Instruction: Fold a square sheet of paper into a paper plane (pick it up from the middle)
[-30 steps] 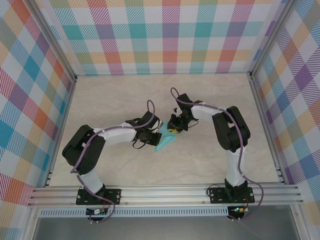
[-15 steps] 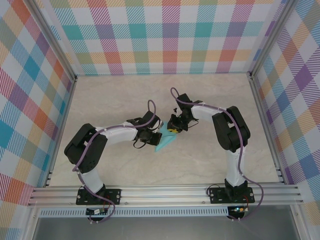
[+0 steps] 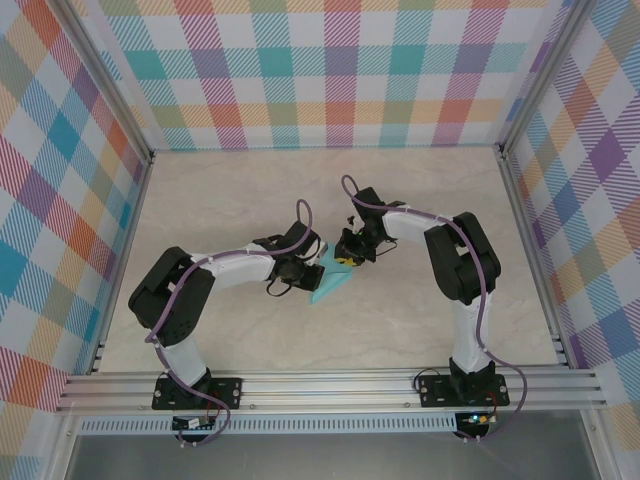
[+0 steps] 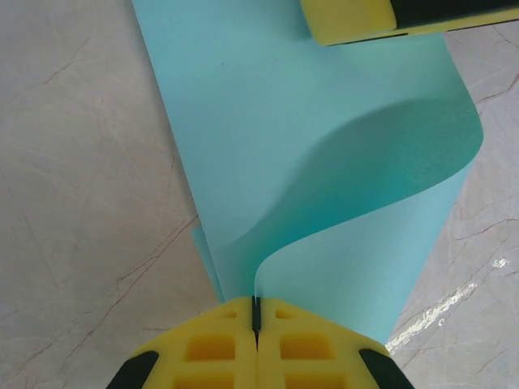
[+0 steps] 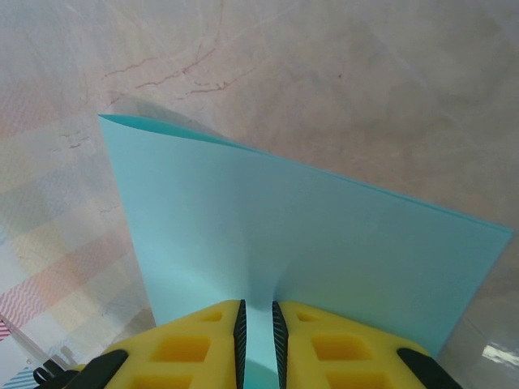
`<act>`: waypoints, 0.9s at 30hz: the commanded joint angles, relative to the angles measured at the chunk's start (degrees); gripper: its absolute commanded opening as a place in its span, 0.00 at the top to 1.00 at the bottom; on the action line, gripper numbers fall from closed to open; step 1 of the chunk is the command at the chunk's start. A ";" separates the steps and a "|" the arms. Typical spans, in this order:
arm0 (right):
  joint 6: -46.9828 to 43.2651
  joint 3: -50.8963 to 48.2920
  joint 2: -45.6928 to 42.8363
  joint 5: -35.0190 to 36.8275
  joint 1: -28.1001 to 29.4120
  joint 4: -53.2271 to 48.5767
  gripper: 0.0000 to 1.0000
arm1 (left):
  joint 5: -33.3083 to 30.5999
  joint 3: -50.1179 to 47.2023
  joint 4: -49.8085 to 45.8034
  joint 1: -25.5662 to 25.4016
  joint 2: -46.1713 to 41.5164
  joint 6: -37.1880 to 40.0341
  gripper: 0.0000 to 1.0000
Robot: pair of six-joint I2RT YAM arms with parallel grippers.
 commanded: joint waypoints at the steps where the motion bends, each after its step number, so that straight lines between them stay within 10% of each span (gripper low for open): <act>1: 0.61 -1.39 0.33 1.21 0.27 -0.80 0.80 | -0.23 1.59 0.60 0.95 -0.40 0.91 0.99; 27: 1.90 -2.19 0.24 0.95 0.27 0.59 0.80 | -0.87 2.10 -0.10 1.04 2.97 1.74 0.99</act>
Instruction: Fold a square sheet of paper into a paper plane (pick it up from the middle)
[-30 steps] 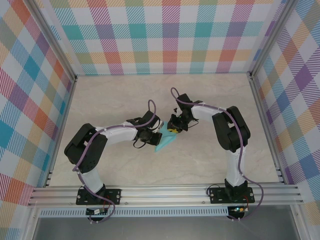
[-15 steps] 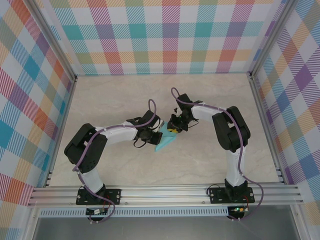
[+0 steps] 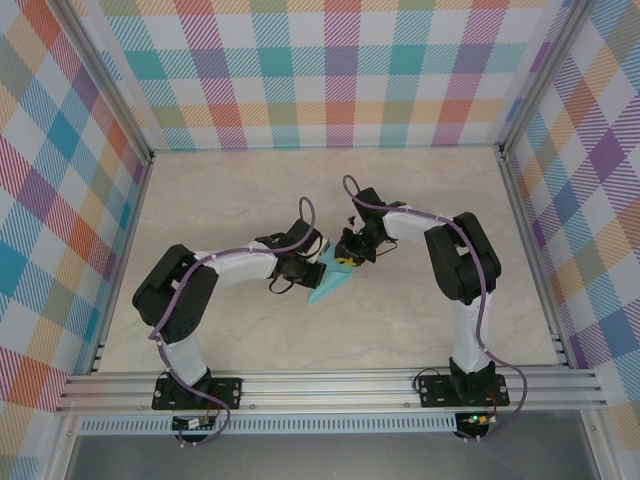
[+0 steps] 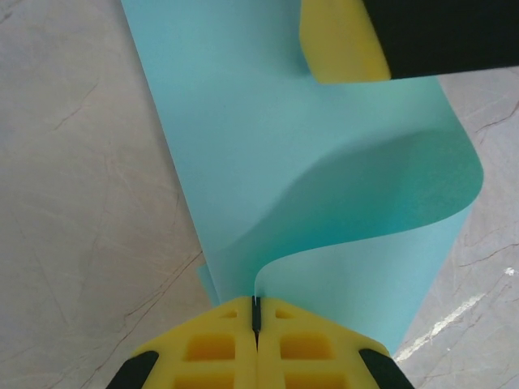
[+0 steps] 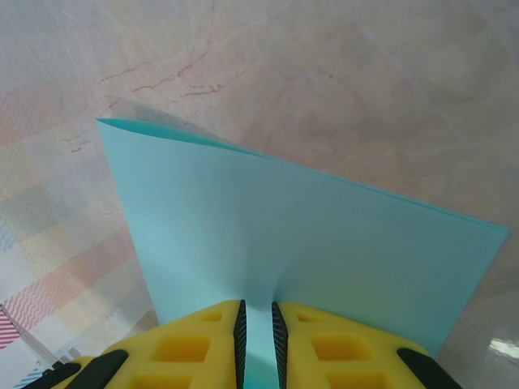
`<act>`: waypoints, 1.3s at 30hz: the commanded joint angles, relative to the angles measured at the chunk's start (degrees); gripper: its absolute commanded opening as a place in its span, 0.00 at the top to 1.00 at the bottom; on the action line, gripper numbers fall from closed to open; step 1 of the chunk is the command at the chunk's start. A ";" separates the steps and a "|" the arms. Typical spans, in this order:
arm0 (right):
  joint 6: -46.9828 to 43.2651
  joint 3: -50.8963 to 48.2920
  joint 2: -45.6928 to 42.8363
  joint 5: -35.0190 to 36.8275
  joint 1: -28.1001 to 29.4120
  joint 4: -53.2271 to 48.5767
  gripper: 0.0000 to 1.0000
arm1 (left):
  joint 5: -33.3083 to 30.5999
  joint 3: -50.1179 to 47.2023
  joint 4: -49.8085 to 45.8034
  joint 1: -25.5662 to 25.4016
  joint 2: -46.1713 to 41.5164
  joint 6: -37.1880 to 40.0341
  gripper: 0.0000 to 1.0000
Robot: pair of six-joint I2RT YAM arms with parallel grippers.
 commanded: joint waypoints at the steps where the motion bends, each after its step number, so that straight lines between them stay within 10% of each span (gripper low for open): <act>1: 0.68 -1.71 0.17 1.36 0.29 -0.19 0.80 | 0.15 0.49 -0.89 0.99 1.18 0.80 0.99; 19: 3.52 -4.80 -11.12 6.63 -0.39 1.21 0.78 | -0.60 -1.22 -1.33 1.01 0.74 -0.49 0.99; 39: 25.41 -25.72 -18.21 1.28 8.63 29.46 0.90 | 1.88 -1.39 -0.01 1.01 1.35 -0.25 0.98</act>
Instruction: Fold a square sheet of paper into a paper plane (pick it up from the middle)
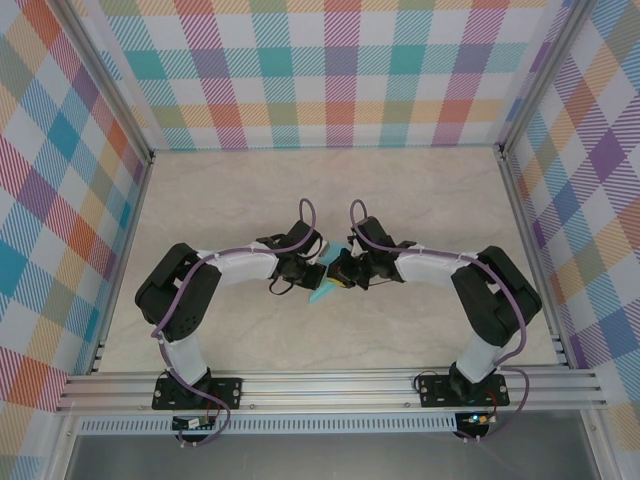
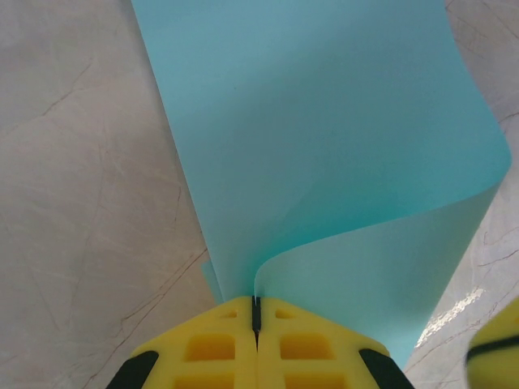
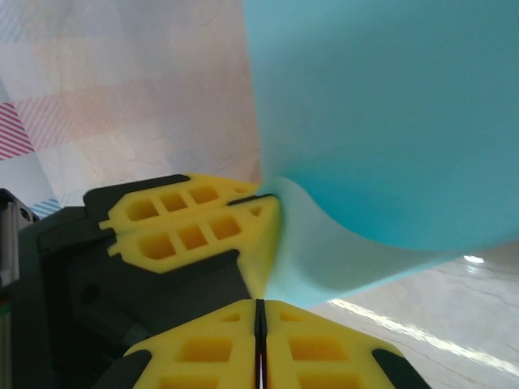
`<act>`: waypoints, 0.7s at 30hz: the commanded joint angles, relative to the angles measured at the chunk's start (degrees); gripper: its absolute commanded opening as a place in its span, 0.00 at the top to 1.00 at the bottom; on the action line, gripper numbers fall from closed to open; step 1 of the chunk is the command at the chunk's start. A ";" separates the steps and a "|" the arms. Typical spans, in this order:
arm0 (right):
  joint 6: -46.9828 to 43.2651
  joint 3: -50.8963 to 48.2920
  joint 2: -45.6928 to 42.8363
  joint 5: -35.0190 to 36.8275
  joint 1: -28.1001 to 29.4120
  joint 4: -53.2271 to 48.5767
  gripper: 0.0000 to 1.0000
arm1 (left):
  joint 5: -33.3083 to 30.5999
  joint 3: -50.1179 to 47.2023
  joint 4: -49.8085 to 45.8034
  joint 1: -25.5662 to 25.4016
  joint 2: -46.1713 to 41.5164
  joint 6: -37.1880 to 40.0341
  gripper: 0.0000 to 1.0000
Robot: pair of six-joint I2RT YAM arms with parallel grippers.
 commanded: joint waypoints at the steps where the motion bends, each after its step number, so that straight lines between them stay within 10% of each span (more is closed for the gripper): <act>1: 4.12 -0.35 1.89 0.56 0.00 5.16 0.90 | 1.44 -1.04 -0.45 0.84 0.64 -0.12 0.98; 21: 3.07 -1.36 4.17 4.00 0.45 0.28 0.88 | 1.08 -0.82 -1.25 0.88 1.43 0.73 0.98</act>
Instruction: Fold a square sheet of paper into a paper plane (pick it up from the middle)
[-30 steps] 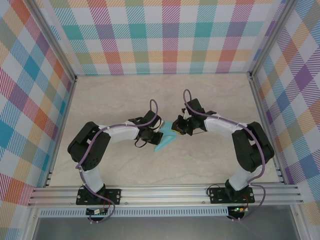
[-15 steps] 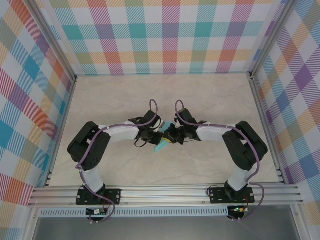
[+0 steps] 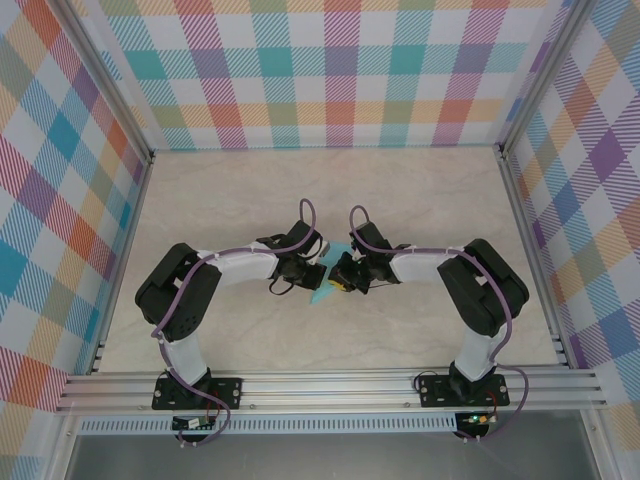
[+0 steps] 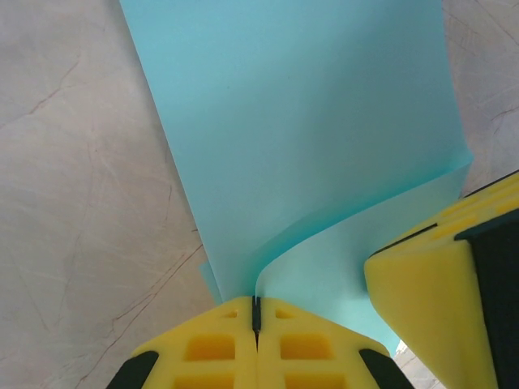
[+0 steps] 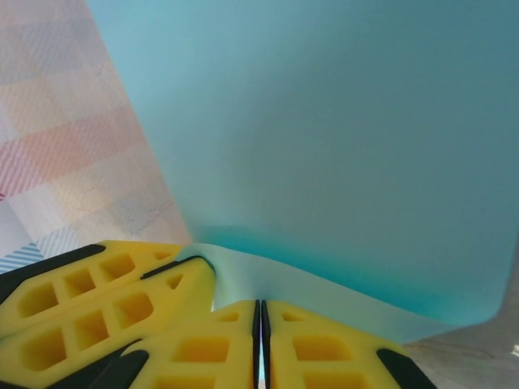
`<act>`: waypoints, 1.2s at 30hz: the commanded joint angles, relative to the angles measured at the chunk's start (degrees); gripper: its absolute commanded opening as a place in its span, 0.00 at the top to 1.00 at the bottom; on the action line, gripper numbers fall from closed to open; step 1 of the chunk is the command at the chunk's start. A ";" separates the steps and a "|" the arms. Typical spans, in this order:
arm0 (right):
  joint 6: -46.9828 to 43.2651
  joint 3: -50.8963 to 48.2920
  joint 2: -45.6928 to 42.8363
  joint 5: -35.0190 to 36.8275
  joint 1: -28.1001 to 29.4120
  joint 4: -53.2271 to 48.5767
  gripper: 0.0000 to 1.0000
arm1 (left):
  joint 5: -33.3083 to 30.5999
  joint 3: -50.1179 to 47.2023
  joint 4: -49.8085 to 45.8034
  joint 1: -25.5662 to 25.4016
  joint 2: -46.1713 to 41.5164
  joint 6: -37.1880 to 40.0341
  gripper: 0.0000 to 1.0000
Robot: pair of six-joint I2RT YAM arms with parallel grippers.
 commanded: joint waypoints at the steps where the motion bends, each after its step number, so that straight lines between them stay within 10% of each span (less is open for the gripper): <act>1: -1.02 -0.77 0.07 1.54 0.41 -1.66 0.88 | 0.30 -0.80 -1.35 0.88 1.54 0.72 0.98; 20: -6.38 3.24 -3.71 2.75 -2.66 -7.46 0.85 | -0.56 0.17 -2.74 0.88 1.92 0.91 0.99; 36: -20.80 21.81 10.83 7.07 -3.88 -25.19 0.85 | 0.33 2.62 -4.82 0.93 0.53 1.35 0.99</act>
